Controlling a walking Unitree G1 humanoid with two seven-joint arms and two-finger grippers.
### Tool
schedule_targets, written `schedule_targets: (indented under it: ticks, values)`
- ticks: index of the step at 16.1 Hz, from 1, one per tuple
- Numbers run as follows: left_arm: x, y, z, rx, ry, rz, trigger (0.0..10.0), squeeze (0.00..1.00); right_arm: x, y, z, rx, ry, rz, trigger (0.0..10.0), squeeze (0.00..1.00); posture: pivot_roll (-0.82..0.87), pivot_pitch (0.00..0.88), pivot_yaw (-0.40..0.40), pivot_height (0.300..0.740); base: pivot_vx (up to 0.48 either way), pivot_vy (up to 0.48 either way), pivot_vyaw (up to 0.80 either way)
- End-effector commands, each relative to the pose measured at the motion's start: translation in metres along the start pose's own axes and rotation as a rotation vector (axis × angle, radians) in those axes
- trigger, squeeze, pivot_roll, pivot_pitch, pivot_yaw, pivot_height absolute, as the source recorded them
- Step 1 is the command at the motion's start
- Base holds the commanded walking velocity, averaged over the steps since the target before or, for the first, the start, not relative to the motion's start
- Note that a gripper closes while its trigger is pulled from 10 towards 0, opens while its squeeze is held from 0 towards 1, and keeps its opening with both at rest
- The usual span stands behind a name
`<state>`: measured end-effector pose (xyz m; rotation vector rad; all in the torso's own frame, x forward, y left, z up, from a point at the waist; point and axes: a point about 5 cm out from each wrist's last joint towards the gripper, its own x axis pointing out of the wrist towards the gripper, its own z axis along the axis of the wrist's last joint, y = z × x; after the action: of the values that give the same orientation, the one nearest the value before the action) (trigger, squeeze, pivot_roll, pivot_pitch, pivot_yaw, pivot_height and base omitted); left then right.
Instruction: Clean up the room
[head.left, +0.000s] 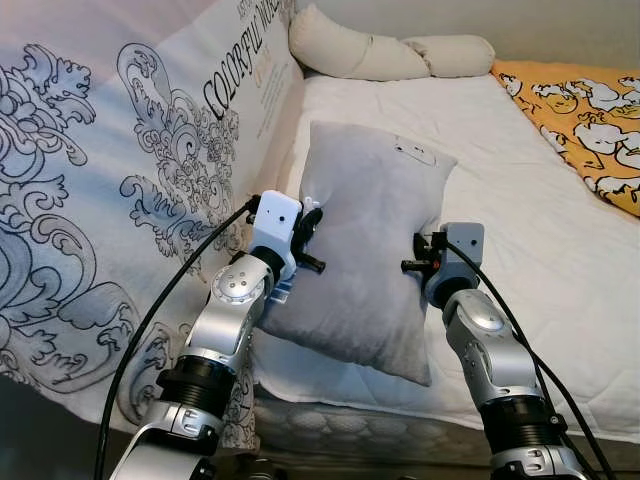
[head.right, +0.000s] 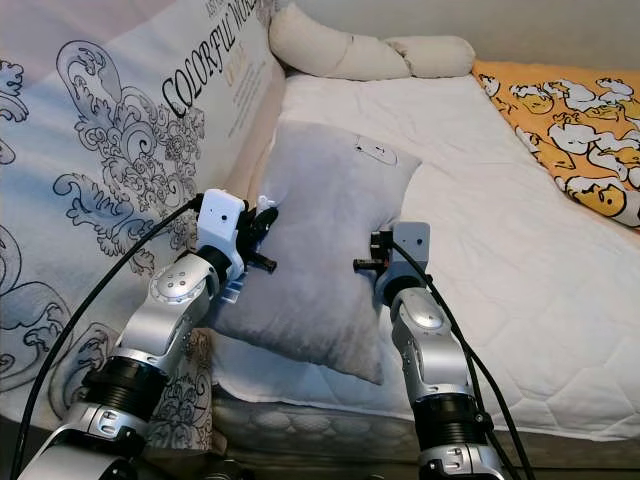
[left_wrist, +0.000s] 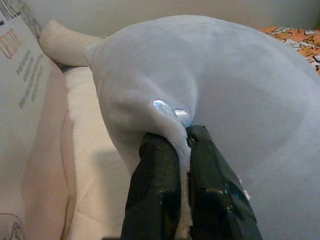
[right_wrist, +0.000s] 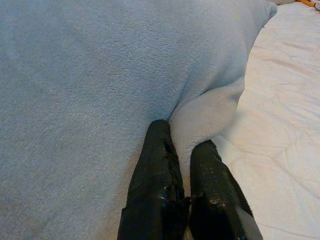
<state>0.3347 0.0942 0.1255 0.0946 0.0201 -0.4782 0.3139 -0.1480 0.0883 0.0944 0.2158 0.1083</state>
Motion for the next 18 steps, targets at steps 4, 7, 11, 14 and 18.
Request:
schedule_targets:
  ticks: [4, 7, 11, 14, 18]
  values:
    - [0.003, 0.001, 0.009, 0.017, -0.038, -0.004, 10.0, 0.0, 0.002, -0.001, 0.003, -0.002, -0.007, -0.002, 10.0, 0.0, 0.08, 0.0, 0.019, 0.74, 0.0, 0.0, 0.0]
    - [0.002, 0.001, 0.006, 0.025, -0.022, -0.001, 10.0, 0.0, 0.001, 0.0, 0.001, 0.016, -0.002, -0.001, 10.0, 0.07, 0.08, 0.0, 0.021, 0.74, 0.0, 0.0, 0.0]
    - [0.01, 0.009, -0.008, 0.063, 0.056, 0.065, 10.0, 0.0, -0.006, -0.032, -0.013, 0.014, 0.063, -0.125, 10.0, 1.0, 0.08, 0.0, 0.017, 0.74, 0.0, 0.0, 0.0]
    - [0.018, 0.013, -0.024, 0.138, 0.147, 0.112, 10.0, 0.0, -0.015, -0.054, -0.034, -0.129, 0.177, -0.146, 10.0, 1.0, 0.05, 0.0, 0.034, 0.74, 0.0, 0.0, 0.0]
    - [0.023, 0.033, -0.011, 0.203, 0.125, 0.218, 10.0, 0.0, -0.031, -0.054, -0.015, -0.192, 0.076, 0.111, 10.0, 1.0, 0.04, 0.0, 0.056, 0.74, 0.0, 0.0, 0.0]
